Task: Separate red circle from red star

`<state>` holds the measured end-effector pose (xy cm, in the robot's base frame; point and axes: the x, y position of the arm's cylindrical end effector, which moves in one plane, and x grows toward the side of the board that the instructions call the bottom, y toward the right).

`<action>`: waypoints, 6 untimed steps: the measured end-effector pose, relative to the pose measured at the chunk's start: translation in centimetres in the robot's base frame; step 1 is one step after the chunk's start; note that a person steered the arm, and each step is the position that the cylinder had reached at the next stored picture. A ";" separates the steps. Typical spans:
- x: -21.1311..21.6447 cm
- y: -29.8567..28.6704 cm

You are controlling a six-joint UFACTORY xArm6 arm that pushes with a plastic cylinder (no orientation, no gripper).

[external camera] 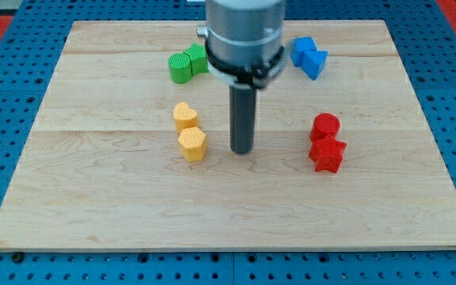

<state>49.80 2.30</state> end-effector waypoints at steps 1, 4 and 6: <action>-0.8 0.9; -1.7 9.2; -3.8 10.8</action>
